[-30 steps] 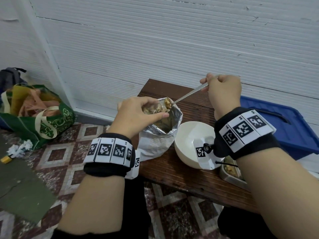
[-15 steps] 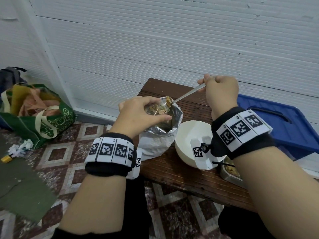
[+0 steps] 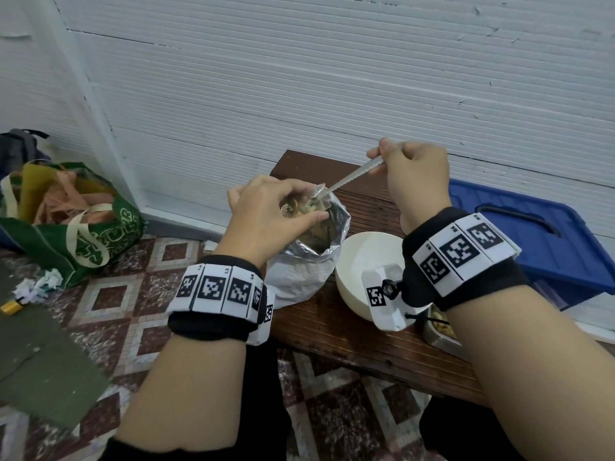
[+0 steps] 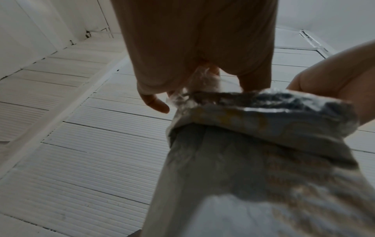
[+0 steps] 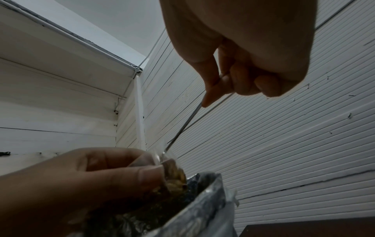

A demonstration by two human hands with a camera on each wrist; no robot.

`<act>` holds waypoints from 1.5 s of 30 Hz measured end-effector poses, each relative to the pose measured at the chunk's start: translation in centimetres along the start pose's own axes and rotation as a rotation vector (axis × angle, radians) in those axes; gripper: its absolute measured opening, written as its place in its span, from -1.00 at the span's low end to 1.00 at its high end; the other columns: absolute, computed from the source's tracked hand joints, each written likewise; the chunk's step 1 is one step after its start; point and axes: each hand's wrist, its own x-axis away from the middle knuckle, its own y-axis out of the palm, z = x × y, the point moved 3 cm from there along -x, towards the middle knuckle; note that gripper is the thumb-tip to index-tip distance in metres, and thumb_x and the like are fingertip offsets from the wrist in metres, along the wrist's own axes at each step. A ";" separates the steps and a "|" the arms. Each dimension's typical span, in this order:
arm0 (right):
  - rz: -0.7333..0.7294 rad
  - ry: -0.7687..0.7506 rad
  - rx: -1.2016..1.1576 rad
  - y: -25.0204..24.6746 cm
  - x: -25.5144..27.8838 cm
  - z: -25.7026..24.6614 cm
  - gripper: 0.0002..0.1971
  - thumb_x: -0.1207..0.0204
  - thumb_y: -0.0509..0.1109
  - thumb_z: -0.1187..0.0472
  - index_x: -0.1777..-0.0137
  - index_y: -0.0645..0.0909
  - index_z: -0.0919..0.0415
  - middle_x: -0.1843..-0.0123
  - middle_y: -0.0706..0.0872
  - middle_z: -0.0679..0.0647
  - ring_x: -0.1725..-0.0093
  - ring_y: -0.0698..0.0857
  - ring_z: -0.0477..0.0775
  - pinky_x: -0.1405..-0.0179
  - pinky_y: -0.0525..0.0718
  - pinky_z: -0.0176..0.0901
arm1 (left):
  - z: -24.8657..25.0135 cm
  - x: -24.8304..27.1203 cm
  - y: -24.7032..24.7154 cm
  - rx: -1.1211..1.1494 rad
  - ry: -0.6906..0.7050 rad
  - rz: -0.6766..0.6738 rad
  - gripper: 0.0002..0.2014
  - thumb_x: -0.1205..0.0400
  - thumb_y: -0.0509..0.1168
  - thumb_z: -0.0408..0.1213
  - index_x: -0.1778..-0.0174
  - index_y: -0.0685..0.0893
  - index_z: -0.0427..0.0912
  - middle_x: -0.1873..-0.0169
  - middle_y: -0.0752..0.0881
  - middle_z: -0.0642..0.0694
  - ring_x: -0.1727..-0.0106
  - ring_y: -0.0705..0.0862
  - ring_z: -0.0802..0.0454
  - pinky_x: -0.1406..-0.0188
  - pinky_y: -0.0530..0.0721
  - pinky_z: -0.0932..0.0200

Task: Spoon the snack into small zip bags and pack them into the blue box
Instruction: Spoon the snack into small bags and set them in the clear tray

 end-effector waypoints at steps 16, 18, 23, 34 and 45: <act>0.236 -0.358 -0.199 -3.0 -0.1 -1.4 -0.73 -0.67 0.25 0.17 0.26 0.65 0.03 0.25 0.73 -0.14 0.32 0.67 -0.18 0.16 0.64 -0.30 | -1.6 0.0 -0.2 0.276 -0.088 0.133 -0.65 -0.46 0.53 0.01 -0.11 0.70 0.02 0.10 0.71 0.25 0.05 0.60 0.53 0.04 0.56 0.58; 0.277 -0.338 -0.153 -3.1 -0.1 -0.9 -0.72 -0.67 0.24 0.15 0.28 0.62 -0.02 0.28 0.71 -0.17 0.33 0.67 -0.23 0.16 0.63 -0.32 | -1.7 0.0 -0.2 0.296 -0.093 0.143 -0.65 -0.45 0.54 -0.01 -0.11 0.72 0.00 0.08 0.73 0.21 0.04 0.61 0.53 0.08 0.53 0.64; 0.137 -0.359 0.047 -1.6 1.0 0.2 -0.76 -0.66 0.26 0.12 0.23 0.67 0.01 0.37 0.63 -0.19 0.38 0.57 -0.25 0.33 0.48 -0.46 | -1.6 0.0 -0.1 0.323 -0.100 0.130 -0.70 -0.46 0.53 -0.04 -0.06 0.68 0.05 0.16 0.65 0.32 0.15 0.54 0.73 0.12 0.48 0.72; -0.198 -0.612 0.574 2.6 3.1 3.9 -0.77 -0.61 0.29 0.06 0.08 0.79 0.04 0.36 0.61 -0.05 0.19 0.55 0.13 0.14 0.26 -0.08 | -1.1 0.0 -0.4 0.374 -0.137 0.099 -0.68 -0.43 0.55 0.03 -0.05 0.73 0.04 0.08 0.73 0.20 0.03 0.64 0.44 0.13 0.53 0.66; -0.275 -0.491 0.559 2.6 3.2 4.4 -0.78 -0.62 0.31 0.13 0.05 0.80 0.12 0.25 0.78 0.06 0.07 0.61 0.19 -0.01 0.39 -0.04 | -0.7 -0.1 -0.4 0.395 -0.175 0.059 -0.64 -0.38 0.55 0.09 -0.01 0.75 0.04 0.09 0.77 0.14 0.01 0.71 0.35 -0.05 0.67 0.36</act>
